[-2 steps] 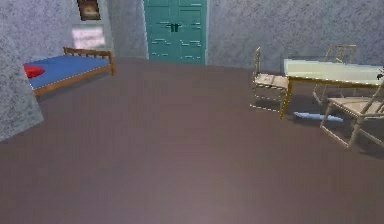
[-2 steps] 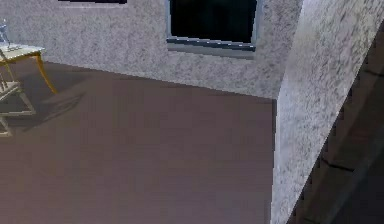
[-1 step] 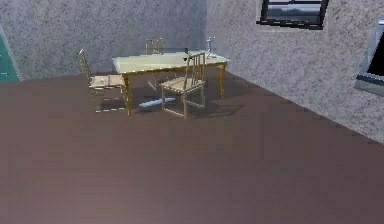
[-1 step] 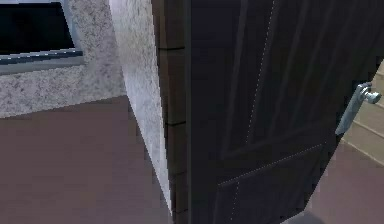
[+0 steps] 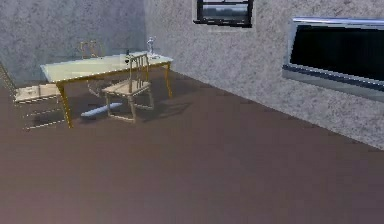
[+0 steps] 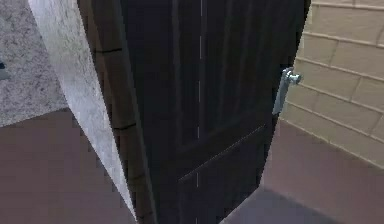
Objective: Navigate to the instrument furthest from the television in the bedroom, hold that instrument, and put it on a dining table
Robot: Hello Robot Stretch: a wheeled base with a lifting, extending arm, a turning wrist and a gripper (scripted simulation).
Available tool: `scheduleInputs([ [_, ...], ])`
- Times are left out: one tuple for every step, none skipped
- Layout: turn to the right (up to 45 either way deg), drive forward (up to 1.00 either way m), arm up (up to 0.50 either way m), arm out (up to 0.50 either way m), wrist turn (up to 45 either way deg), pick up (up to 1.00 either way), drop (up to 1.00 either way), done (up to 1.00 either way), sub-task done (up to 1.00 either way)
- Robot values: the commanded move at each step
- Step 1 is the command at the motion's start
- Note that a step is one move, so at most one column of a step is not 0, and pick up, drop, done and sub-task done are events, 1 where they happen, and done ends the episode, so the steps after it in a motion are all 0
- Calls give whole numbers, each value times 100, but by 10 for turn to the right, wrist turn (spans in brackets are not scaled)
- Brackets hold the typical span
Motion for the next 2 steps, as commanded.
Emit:
scheduleInputs([
  [0,45,0,0,0,0,0,0,0],
  [450,0,0,0,0,0,0,0,0],
])
